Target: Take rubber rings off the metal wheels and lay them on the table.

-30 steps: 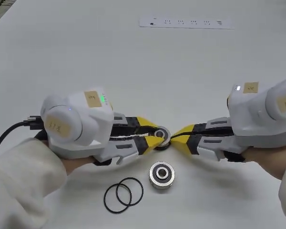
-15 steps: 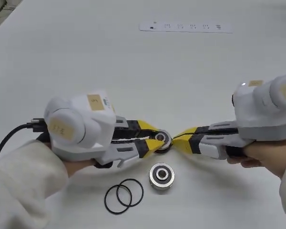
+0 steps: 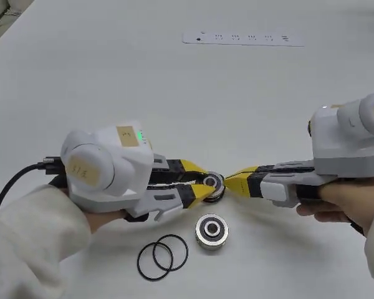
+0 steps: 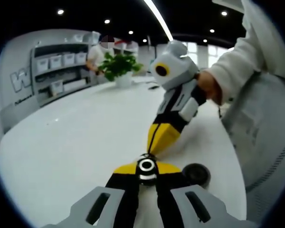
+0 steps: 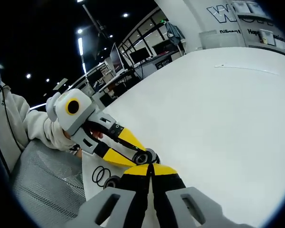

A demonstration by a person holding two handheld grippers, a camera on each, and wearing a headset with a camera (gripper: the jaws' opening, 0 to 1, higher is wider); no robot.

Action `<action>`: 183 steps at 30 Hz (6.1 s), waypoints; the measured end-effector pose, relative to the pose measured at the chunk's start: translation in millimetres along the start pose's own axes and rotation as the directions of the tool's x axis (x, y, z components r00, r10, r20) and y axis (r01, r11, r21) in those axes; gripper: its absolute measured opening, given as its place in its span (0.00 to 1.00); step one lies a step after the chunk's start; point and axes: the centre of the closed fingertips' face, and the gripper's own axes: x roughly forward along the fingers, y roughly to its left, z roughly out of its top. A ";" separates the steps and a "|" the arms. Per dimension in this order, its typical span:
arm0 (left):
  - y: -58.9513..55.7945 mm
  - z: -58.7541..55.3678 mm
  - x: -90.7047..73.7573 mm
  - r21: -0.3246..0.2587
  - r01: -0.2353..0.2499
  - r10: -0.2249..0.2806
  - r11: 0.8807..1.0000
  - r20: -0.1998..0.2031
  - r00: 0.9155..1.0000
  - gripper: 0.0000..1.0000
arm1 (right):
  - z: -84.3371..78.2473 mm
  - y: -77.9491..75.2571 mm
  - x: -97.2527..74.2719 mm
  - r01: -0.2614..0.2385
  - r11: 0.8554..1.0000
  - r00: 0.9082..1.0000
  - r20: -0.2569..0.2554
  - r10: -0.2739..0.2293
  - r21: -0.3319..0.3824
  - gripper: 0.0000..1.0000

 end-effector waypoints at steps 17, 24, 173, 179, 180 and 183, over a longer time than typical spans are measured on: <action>0.2 -0.1 -0.2 -0.001 0.000 0.000 1.000 0.003 1.000 0.13 | 3.4 5.7 4.6 -0.017 0.999 1.000 -0.001 0.017 -0.036 0.00; -0.3 -0.4 -0.4 0.005 -0.002 0.002 1.000 0.001 1.000 0.13 | 3.2 5.4 4.8 -0.020 0.999 1.000 0.001 0.020 -0.027 0.00; 11.0 17.0 -79.1 -0.042 -0.072 0.072 0.997 -0.008 0.997 0.64 | -5.0 10.1 1.7 -0.004 0.974 0.999 -0.043 -0.006 -0.224 0.23; 10.5 21.6 -67.0 0.001 -0.034 0.034 0.999 -0.011 0.999 0.59 | -8.9 8.4 3.8 -0.004 0.969 0.999 -0.052 -0.009 -0.248 0.22; 10.5 23.7 -63.9 -0.001 -0.026 0.026 1.000 -0.005 1.000 0.58 | -9.9 8.4 3.9 -0.005 0.968 0.998 -0.055 -0.010 -0.253 0.21; 9.5 27.6 -56.5 -0.005 -0.008 0.008 1.000 0.008 1.000 0.55 | -12.3 7.0 5.0 -0.003 0.965 0.998 -0.062 -0.013 -0.262 0.20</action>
